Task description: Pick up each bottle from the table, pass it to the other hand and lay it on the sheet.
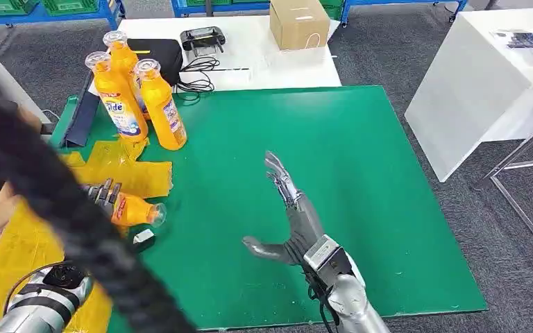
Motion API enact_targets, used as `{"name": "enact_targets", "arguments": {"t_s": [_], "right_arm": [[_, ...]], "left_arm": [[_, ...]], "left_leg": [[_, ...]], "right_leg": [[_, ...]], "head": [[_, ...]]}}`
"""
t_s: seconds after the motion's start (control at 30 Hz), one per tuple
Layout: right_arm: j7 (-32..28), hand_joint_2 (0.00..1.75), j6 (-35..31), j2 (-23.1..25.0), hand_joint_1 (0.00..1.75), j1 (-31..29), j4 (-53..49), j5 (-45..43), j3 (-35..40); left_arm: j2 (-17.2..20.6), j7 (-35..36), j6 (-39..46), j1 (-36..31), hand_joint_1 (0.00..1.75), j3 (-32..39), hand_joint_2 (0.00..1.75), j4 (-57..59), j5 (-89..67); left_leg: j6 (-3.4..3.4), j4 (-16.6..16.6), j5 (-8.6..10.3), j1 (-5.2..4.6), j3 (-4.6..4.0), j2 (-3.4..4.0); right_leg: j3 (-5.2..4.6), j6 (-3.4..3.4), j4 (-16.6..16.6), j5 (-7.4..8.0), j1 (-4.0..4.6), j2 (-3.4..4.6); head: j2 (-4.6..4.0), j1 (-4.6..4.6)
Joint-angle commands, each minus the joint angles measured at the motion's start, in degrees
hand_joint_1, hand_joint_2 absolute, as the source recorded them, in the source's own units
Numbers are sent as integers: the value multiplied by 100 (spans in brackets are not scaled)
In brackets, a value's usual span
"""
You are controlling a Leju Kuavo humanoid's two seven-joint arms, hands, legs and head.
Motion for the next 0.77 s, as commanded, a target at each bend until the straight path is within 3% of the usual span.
{"name": "enact_targets", "arguments": {"t_s": [0.03, 0.13, 0.23, 0.27, 0.4, 0.47, 0.53, 0.57, 0.7, 0.77], "right_arm": [[55, 175, -79, -141, 0, -129, 340, 33, 84], [100, 175, -209, -150, 0, 7, 316, 130, 24], [109, 175, -526, -189, 0, 252, 255, 398, -90], [117, 175, -631, -224, 0, 411, 184, 487, -146], [117, 175, -631, -224, 0, 411, 184, 487, -146], [165, 175, -678, -259, 0, 695, 66, 485, -298], [146, 175, -639, -282, 0, 966, -24, 319, -495], [151, 175, -644, -268, 0, 1143, -50, 224, -664], [91, 175, -602, -280, 0, 1221, -58, 172, -735], [146, 175, -640, -208, 0, 1273, -4, 176, -873]], "left_arm": [[-264, -131, 145, 51, 0, 306, 175, 258, -23], [-323, -287, 448, 355, 0, 580, 175, -376, 61], [-521, -721, 448, 1264, 0, 1180, 175, -2536, 364], [-771, -1271, 448, 1716, 0, 1557, 175, -3445, 791], [-771, -1271, 448, 1716, 0, 1557, 175, -3445, 791], [-1349, -2693, 448, 2222, 0, 2081, 175, -4148, 2041], [-1426, -3152, 448, 2592, 0, 1704, 175, -4464, 3162], [-1420, -3395, -107, 2913, 0, 1339, 175, -5026, 4376], [-1410, -3361, -80, 3048, 0, 1233, 175, -5203, 4367], [-1485, -3745, -1050, 3210, 0, 1168, 175, -5400, 5711]], "left_leg": [[1, -3, -5, 1, 13, 3], [1, -5, -11, 7, 22, 8], [2, -5, -9, 2, 15, 0], [2, -4, -14, 5, 17, -2], [4, 6, -21, 4, 8, -2], [3, 5, -18, 1, -7, 8], [3, -3, -18, -4, -11, 6], [2, -1, -26, -1, -2, 9], [2, 7, -29, 2, -13, 1], [0, 4, -29, -3, -23, 10]], "right_leg": [[16, -1, -7, -3, 2, -1], [28, -3, -16, -5, 9, 0], [21, -1, -14, -6, 4, -6], [26, -1, -16, -11, 7, -9], [14, 1, -11, -16, 5, -12], [-4, 0, -8, -11, 2, -2], [-10, 2, -13, -10, -3, -4], [-3, 0, -15, -14, 1, -1], [-10, 3, -11, -19, 0, -4], [-28, 3, -7, -13, -5, 5]], "head": [[0, 0], [0, 0], [0, 0], [0, 0], [0, 0], [0, 2], [0, 0], [0, 0], [0, 0], [0, 0]]}}
